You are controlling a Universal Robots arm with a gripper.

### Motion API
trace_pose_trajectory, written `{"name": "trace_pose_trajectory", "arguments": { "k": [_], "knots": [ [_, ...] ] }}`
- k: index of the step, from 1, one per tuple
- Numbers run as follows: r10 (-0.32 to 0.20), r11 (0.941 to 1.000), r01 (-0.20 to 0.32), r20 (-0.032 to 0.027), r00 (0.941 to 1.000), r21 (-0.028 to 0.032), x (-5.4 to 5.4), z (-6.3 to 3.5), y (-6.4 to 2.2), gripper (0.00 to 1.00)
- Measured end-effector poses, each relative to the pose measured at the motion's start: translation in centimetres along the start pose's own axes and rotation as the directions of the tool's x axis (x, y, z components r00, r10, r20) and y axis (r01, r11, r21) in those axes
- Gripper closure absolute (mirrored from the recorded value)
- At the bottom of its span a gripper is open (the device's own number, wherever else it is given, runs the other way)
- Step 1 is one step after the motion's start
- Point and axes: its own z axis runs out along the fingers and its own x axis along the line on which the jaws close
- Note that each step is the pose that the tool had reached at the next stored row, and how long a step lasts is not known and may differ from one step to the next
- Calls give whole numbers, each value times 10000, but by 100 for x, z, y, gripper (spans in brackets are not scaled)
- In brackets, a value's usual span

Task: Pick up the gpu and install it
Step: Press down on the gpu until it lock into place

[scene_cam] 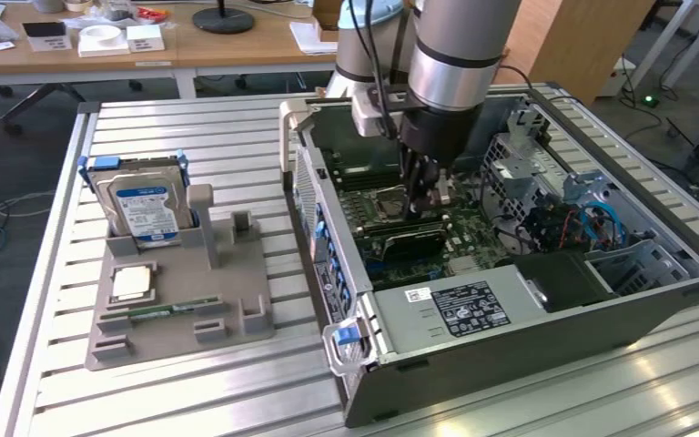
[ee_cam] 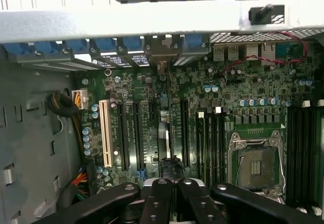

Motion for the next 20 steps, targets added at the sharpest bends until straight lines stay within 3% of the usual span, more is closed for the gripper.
{"name": "trace_pose_trajectory", "arguments": {
  "k": [11,20],
  "knots": [
    [3,10000,-3,13,10000,-1,-5,121,-25,89],
    [4,10000,-4,15,10000,0,-39,135,-16,89]
  ]
}}
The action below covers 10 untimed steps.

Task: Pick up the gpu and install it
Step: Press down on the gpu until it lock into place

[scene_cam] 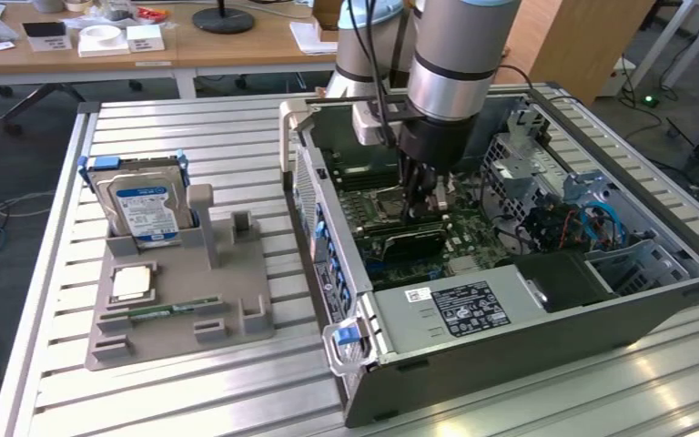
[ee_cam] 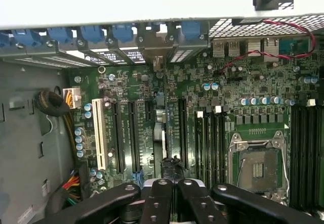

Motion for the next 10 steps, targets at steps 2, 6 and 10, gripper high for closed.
{"name": "trace_pose_trajectory", "arguments": {
  "k": [2,6,10],
  "knots": [
    [1,10000,-1,-2,10000,-1,-1,16,10,89],
    [4,10000,-4,-2,10000,-1,-5,68,21,89],
    [14,10000,-14,-2,10000,-1,-7,112,23,89]
  ]
}}
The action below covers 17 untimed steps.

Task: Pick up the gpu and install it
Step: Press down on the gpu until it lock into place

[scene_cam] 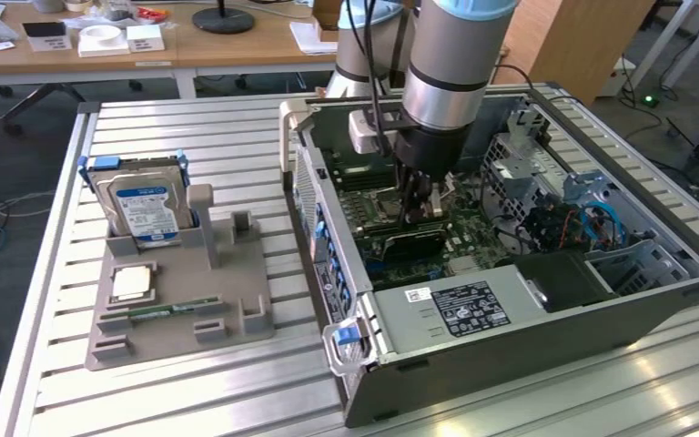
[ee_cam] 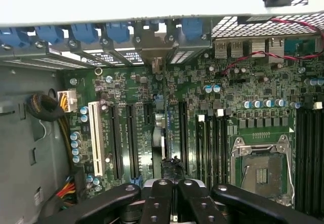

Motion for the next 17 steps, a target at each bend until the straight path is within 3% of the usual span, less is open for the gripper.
{"name": "trace_pose_trajectory", "arguments": {
  "k": [17],
  "knots": [
    [2,10000,-2,-1,10000,0,1,71,3,89]
  ]
}}
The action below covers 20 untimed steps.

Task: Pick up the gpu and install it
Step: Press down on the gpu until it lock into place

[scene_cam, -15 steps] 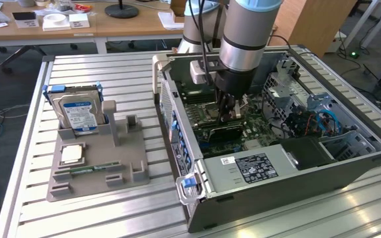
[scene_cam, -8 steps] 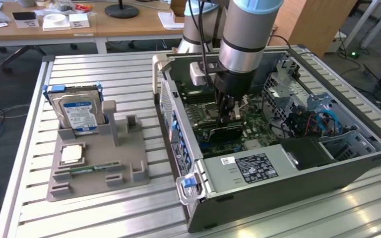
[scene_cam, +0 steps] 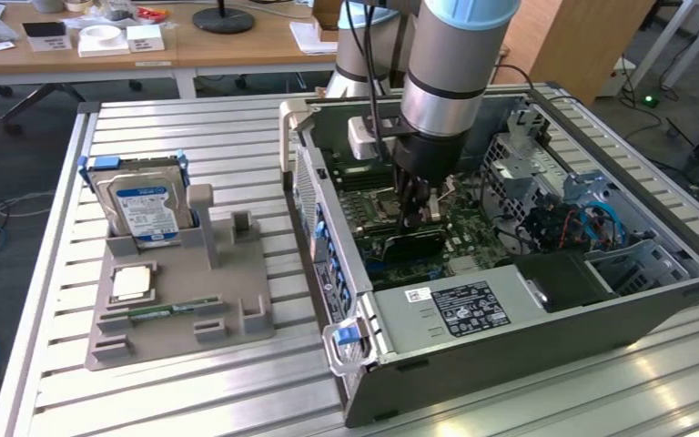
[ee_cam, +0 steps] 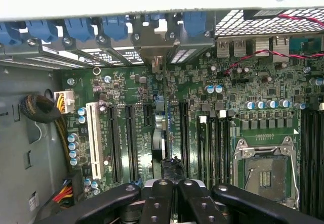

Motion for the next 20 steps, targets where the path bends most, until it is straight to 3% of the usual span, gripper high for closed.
{"name": "trace_pose_trajectory", "arguments": {
  "k": [14,15,20],
  "knots": [
    [0,10000,0,1,10000,-1,1,37,2,89],
    [-2,10000,2,-81,10000,-38,-7,11,10,89],
    [-2,10000,2,-83,10000,-40,-7,10,11,89]
  ]
}}
